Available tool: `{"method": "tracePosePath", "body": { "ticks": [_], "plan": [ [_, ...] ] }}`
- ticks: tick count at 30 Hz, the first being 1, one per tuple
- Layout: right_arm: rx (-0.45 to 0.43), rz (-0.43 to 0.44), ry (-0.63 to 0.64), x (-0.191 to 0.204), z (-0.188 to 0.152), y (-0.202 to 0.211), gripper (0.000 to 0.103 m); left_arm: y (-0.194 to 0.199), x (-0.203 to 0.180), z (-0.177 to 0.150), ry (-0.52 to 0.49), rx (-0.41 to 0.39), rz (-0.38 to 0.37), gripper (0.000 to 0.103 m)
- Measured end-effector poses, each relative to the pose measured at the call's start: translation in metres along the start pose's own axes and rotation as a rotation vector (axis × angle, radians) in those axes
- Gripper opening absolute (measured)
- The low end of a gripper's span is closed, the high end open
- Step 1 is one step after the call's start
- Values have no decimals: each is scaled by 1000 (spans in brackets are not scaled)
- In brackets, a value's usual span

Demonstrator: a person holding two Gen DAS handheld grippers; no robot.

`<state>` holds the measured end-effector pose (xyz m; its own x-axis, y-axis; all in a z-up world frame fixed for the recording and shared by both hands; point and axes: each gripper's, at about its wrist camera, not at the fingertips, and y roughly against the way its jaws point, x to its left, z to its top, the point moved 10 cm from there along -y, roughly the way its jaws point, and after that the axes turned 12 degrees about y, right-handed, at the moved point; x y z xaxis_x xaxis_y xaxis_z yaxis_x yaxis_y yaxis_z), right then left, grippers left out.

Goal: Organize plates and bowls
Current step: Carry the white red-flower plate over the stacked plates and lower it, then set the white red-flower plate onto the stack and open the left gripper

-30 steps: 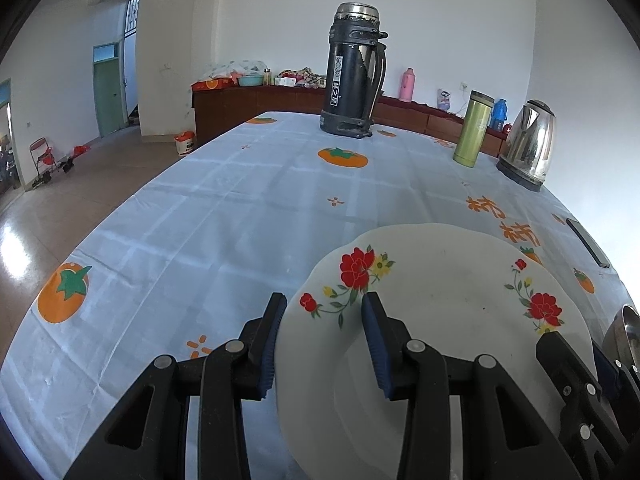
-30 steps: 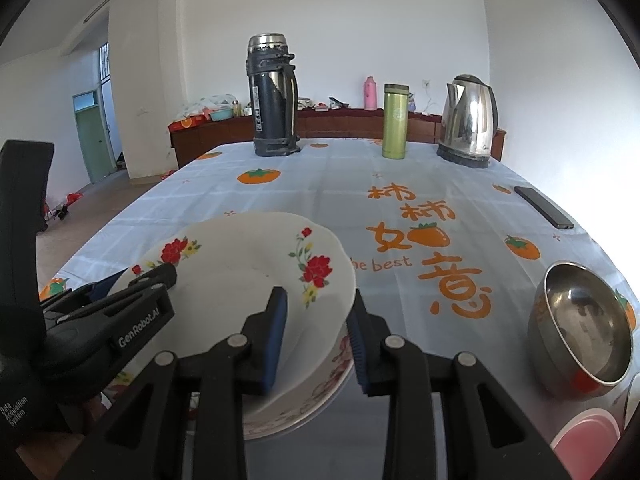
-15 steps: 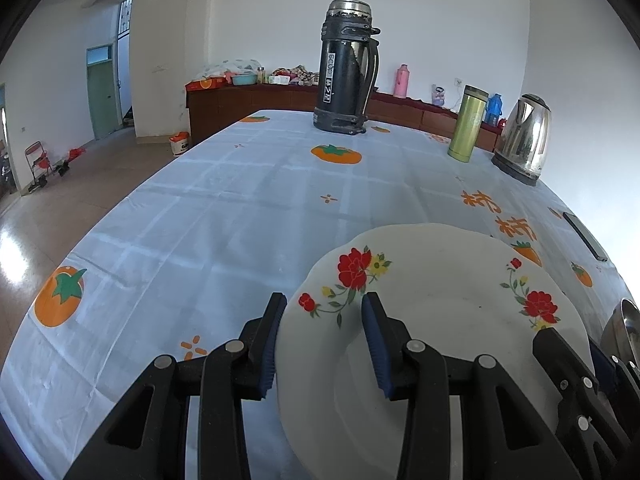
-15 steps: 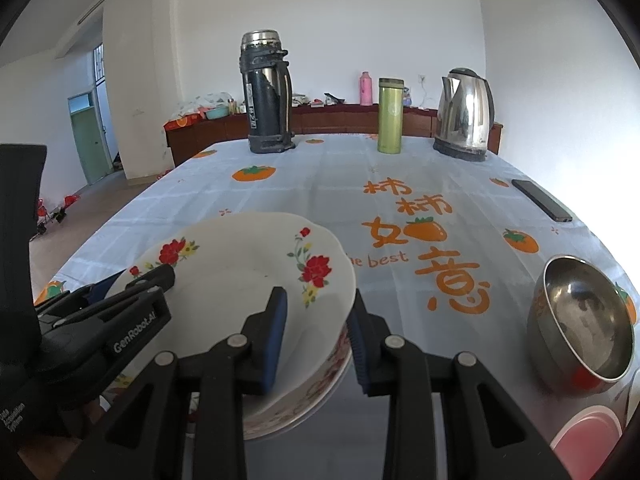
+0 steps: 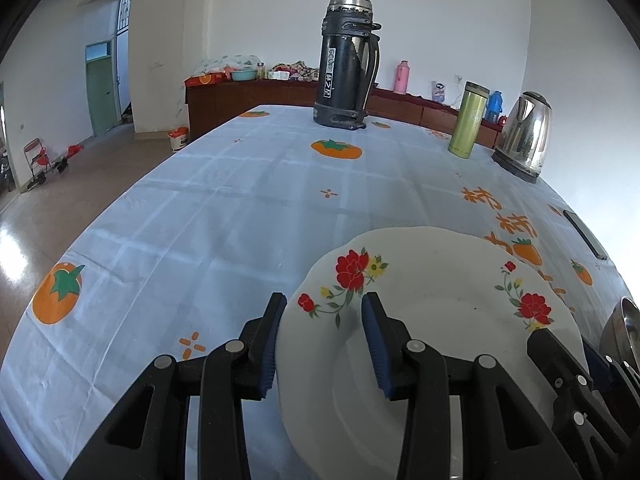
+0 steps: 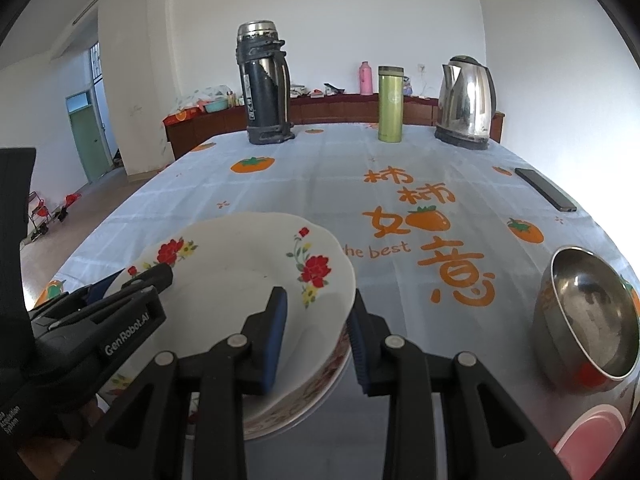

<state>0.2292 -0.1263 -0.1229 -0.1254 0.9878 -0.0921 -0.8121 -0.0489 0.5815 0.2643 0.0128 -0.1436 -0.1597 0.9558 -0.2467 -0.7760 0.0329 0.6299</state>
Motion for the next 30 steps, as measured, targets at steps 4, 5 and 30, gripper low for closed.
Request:
{"method": "tracePosePath", "body": {
  "ticks": [4,5,30],
  "plan": [
    [8,5,0,0,-1,-2,31,-1,1,-1,1,4,3,42],
    [11,6,0,1,-1,-3,31,-1,1,-1,2,5,3,42],
    [30,22,4,3,-3,-7,32,0,4,-3,13,9,-1,42]
  ]
}}
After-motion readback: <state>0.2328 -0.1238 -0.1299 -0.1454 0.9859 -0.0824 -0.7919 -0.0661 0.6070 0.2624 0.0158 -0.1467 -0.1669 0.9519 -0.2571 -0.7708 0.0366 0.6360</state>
